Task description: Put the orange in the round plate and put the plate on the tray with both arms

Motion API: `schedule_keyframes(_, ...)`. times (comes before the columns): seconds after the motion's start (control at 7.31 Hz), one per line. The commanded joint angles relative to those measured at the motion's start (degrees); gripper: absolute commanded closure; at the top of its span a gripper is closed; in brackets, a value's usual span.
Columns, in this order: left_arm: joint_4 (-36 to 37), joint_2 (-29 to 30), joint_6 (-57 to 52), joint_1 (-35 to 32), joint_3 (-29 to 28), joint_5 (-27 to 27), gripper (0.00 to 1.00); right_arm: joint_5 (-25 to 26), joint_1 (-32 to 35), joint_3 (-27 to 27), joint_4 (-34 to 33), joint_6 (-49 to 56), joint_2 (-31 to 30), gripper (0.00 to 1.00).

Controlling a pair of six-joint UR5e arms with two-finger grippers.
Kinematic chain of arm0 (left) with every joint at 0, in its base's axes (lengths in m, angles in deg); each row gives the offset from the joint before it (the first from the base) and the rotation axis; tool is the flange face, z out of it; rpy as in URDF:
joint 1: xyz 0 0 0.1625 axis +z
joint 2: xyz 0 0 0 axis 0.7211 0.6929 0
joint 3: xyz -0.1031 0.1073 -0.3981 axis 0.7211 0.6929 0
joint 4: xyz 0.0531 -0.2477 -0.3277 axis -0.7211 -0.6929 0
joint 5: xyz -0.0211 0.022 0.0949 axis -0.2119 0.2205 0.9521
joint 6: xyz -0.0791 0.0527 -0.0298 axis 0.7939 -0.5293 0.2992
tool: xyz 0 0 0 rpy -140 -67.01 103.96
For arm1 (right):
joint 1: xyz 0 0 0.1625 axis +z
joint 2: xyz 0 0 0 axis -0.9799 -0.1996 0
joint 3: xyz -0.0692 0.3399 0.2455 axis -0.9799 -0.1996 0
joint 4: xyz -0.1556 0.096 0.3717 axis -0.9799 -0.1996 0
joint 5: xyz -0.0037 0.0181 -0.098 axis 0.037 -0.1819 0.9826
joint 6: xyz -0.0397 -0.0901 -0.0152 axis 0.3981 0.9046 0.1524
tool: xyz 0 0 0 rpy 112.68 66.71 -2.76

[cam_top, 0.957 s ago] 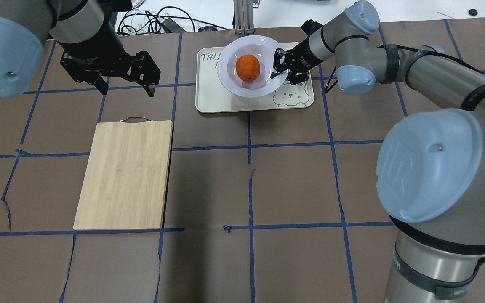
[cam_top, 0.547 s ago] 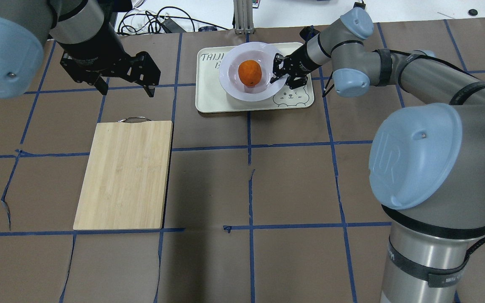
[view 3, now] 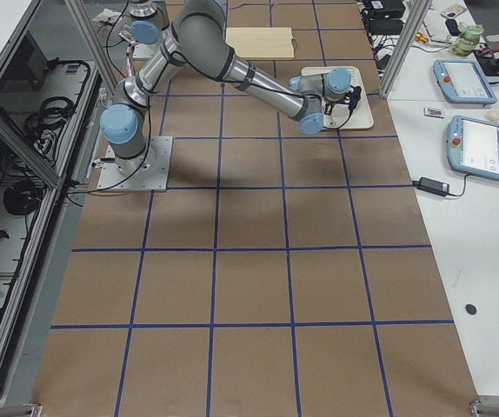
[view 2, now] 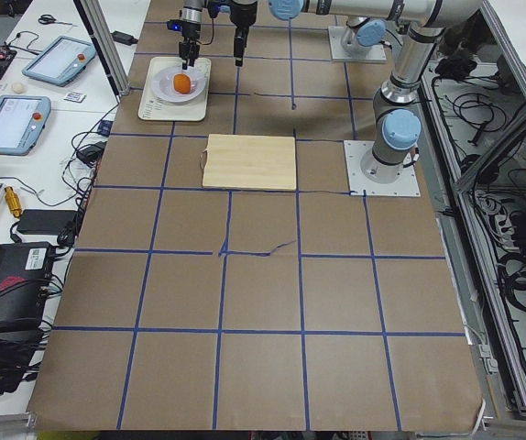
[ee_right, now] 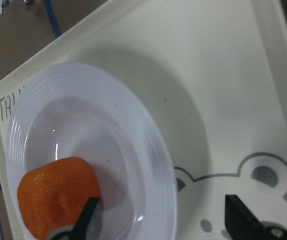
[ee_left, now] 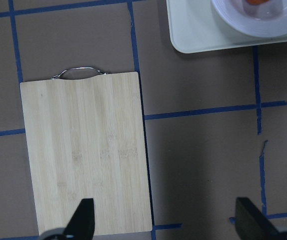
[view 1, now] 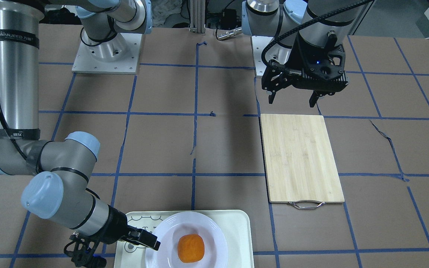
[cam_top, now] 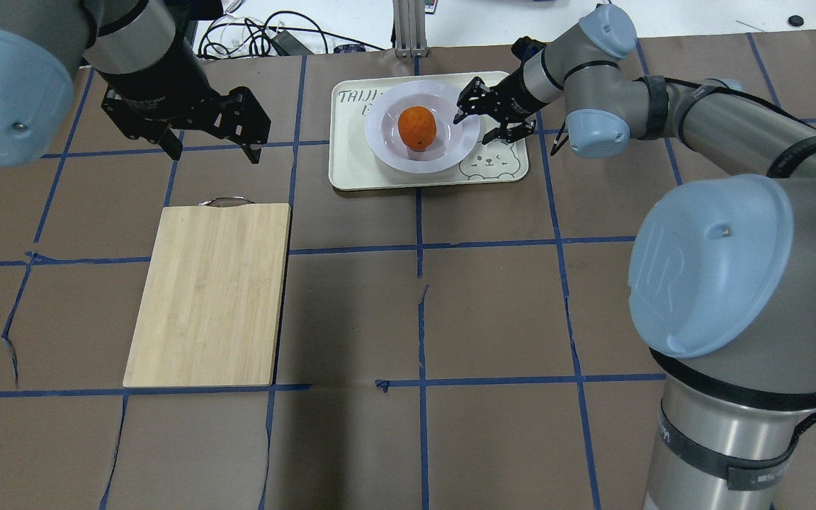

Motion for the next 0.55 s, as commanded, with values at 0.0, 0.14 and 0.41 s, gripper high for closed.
schedule_keyframes(0.0,0.0,0.0,0.0,0.1,0.0,0.0,0.0,10.9,-0.9,-0.4,4.0,9.5,-5.2,0.0)
schedule_keyframes(0.14,0.0,0.0,0.0,0.1,0.0,0.0,0.0,15.2,-1.3,-0.4,14.8,15.5,-10.2,0.0)
schedule_keyframes(0.41,0.0,0.0,0.0,0.1,0.0,0.0,0.0,28.0,-1.4,-0.4,32.4,20.6,-23.3,0.0)
